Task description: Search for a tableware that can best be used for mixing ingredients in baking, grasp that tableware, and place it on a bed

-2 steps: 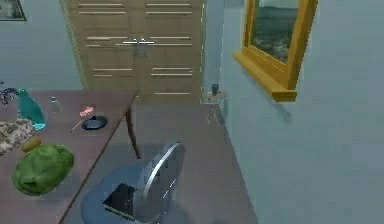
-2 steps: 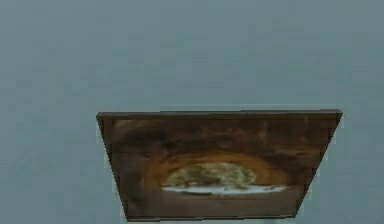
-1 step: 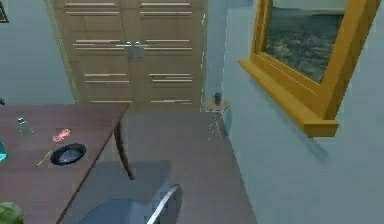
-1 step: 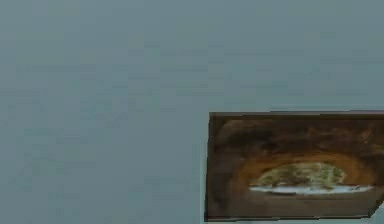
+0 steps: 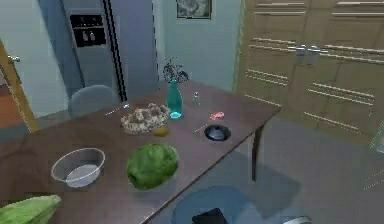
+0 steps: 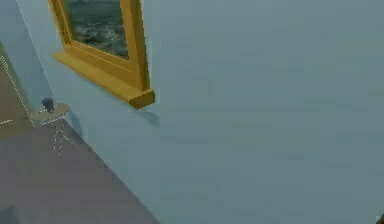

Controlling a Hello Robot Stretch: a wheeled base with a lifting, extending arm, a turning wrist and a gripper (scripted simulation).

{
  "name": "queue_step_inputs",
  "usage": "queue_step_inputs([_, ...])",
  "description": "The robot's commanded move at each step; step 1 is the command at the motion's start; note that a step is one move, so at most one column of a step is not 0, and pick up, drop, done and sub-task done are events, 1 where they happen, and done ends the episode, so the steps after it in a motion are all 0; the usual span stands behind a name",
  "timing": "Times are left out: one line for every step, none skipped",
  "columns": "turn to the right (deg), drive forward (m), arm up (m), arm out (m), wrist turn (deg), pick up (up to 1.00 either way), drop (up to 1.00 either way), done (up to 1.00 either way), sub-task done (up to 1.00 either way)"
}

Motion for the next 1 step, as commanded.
queue_step_inputs([-45.0,0.00,0.00,0.00,0.0,0.00,0.00,0.00,0.00])
